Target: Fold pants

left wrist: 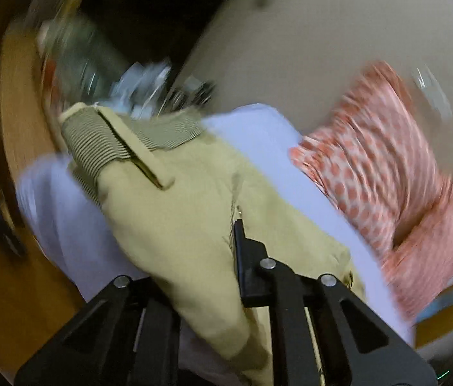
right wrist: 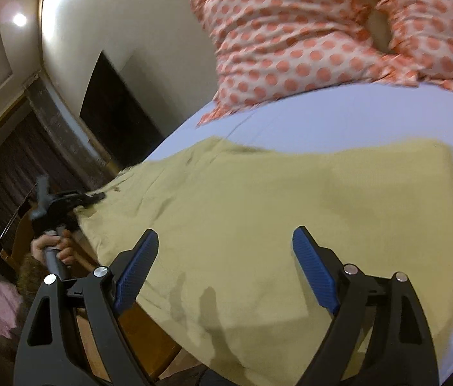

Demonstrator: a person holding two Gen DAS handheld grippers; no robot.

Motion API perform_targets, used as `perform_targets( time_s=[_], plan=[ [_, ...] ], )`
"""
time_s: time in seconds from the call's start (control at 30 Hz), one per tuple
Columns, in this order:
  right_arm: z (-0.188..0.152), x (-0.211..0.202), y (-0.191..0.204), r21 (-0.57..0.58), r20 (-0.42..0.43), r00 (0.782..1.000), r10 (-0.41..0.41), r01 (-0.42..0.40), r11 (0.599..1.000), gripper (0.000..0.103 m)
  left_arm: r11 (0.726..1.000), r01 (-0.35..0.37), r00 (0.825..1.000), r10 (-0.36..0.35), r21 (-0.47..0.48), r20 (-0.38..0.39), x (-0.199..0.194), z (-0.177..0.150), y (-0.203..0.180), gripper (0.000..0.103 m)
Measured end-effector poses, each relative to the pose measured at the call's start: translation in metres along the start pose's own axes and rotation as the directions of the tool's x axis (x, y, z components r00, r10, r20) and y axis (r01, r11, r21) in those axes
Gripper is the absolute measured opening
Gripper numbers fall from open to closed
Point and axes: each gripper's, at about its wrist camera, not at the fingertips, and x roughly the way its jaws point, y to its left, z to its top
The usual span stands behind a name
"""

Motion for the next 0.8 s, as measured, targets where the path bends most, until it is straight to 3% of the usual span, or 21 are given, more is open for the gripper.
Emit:
perform_targets(
  time_s=[0.03,0.1,0.17,0.2,0.27,0.3,0.33,0.37,0.47,0.53,0.57,0.6,0.63,0.67,0.73,0.77,0.8],
  plan=[
    [0.002,-0.009,-0.006,0.010,0.021,1.000,-0.011,0.011,1.000,0.089,0.997,-0.008,1.000,0.006,0.083,0.017,-0.008,0.004,-0.025,0.010],
    [0.006,-0.033,-0.021,0.048,0.075,0.996,-0.046,0.042,0.998,0.089,0.961,-0.012,0.998,-0.006,0.275,0.063,-0.026,0.003,-0.089,0.010],
    [0.008,-0.061,-0.039,0.106,0.138,0.987,-0.082,0.068,0.992,0.089,0.888,0.003,0.994,-0.055,0.459,0.099,-0.042,-0.013,-0.153,0.010],
    [0.008,-0.075,-0.049,0.138,0.166,0.981,-0.099,0.077,0.987,0.089,0.814,0.032,0.989,-0.111,0.580,0.101,-0.052,-0.033,-0.193,0.010],
    [0.007,-0.100,-0.066,0.205,0.207,0.969,-0.132,0.089,0.975,0.089,0.672,0.090,0.978,-0.200,0.735,0.063,-0.064,-0.075,-0.246,0.011],
    [0.006,-0.110,-0.075,0.237,0.217,0.966,-0.144,0.091,0.967,0.089,0.565,0.124,0.969,-0.245,0.816,0.022,-0.068,-0.110,-0.275,0.011],
    [0.004,-0.117,-0.083,0.266,0.220,0.964,-0.150,0.089,0.960,0.089,0.485,0.141,0.965,-0.262,0.863,-0.011,-0.068,-0.137,-0.291,0.012],
    [0.001,-0.123,-0.091,0.300,0.219,0.964,-0.149,0.079,0.951,0.090,0.370,0.162,0.960,-0.272,0.915,-0.060,-0.065,-0.178,-0.307,0.012],
    [-0.008,-0.125,-0.109,0.377,0.176,0.977,-0.121,0.047,0.925,0.090,0.153,0.215,0.959,-0.217,0.964,-0.180,-0.045,-0.258,-0.316,0.011],
    [-0.012,-0.118,-0.117,0.405,0.130,0.985,-0.110,0.048,0.913,0.090,0.099,0.276,0.952,-0.162,0.956,-0.259,-0.030,-0.284,-0.309,0.012],
    [-0.013,-0.113,-0.120,0.415,0.109,0.989,-0.098,0.044,0.909,0.090,0.071,0.258,0.957,-0.160,0.964,-0.244,-0.028,-0.296,-0.304,0.013],
    [-0.014,-0.107,-0.123,0.425,0.086,0.992,-0.091,0.046,0.904,0.089,0.023,0.201,0.965,-0.177,0.979,-0.194,-0.031,-0.307,-0.297,0.014],
    [-0.013,-0.099,-0.125,0.427,0.059,0.994,-0.091,0.058,0.902,0.089,0.012,0.179,0.967,-0.187,0.984,-0.173,-0.035,-0.310,-0.293,0.016],
    [-0.012,-0.093,-0.125,0.423,0.042,0.995,-0.092,0.066,0.904,0.087,0.018,0.181,0.966,-0.192,0.983,-0.174,-0.038,-0.308,-0.290,0.019],
    [-0.011,-0.076,-0.127,0.410,-0.011,0.995,-0.098,0.093,0.907,0.077,0.086,0.259,0.951,-0.199,0.962,-0.238,-0.042,-0.292,-0.283,0.022],
    [-0.009,-0.070,-0.126,0.386,-0.032,0.993,-0.118,0.121,0.915,0.075,0.130,0.306,0.939,-0.203,0.943,-0.276,-0.043,-0.282,-0.282,0.025],
    [-0.007,-0.068,-0.125,0.374,-0.033,0.992,-0.121,0.124,0.919,0.074,0.204,0.370,0.920,-0.217,0.906,-0.327,-0.042,-0.262,-0.274,0.027]
  ],
)
